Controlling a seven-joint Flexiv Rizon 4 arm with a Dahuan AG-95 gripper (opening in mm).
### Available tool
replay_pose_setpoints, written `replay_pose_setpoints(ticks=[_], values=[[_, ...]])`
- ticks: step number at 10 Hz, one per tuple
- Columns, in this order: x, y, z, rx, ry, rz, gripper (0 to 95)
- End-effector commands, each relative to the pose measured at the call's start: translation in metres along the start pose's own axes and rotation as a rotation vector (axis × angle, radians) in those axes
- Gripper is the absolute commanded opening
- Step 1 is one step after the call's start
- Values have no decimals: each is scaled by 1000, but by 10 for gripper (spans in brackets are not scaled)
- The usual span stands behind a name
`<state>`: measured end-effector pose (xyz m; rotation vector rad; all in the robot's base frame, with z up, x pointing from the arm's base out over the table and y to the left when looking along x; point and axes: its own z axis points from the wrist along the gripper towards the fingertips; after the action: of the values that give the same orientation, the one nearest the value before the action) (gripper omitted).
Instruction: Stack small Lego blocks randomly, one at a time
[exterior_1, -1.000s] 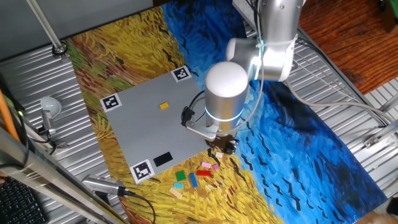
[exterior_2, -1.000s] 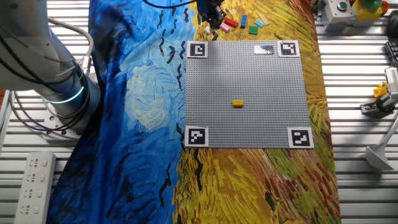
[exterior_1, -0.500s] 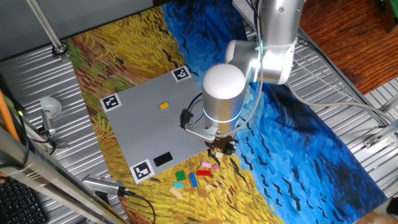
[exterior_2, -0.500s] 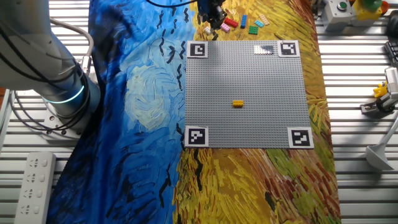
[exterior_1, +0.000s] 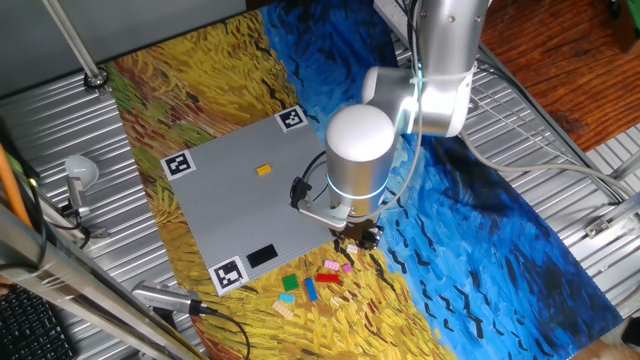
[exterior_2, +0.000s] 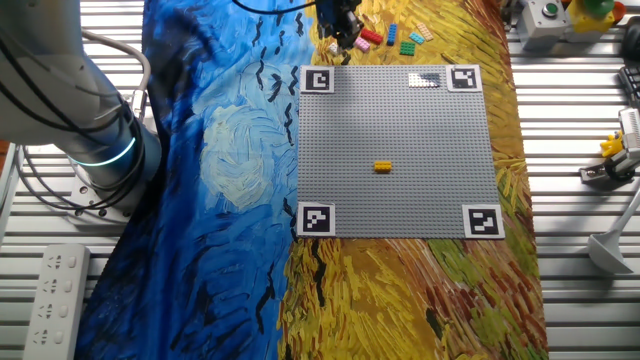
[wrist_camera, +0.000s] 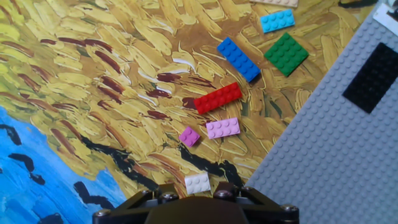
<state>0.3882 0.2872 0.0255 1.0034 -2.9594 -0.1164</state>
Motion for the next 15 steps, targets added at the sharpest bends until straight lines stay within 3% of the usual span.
replay_pose_setpoints(ticks=[1, 11, 13, 15], values=[[0, -1, 3, 6, -1, -3, 380], [0, -2, 15, 23, -3, -6, 380], [0, -2, 17, 23, -5, -1, 0], [-1, -2, 16, 22, -6, 0, 0]])
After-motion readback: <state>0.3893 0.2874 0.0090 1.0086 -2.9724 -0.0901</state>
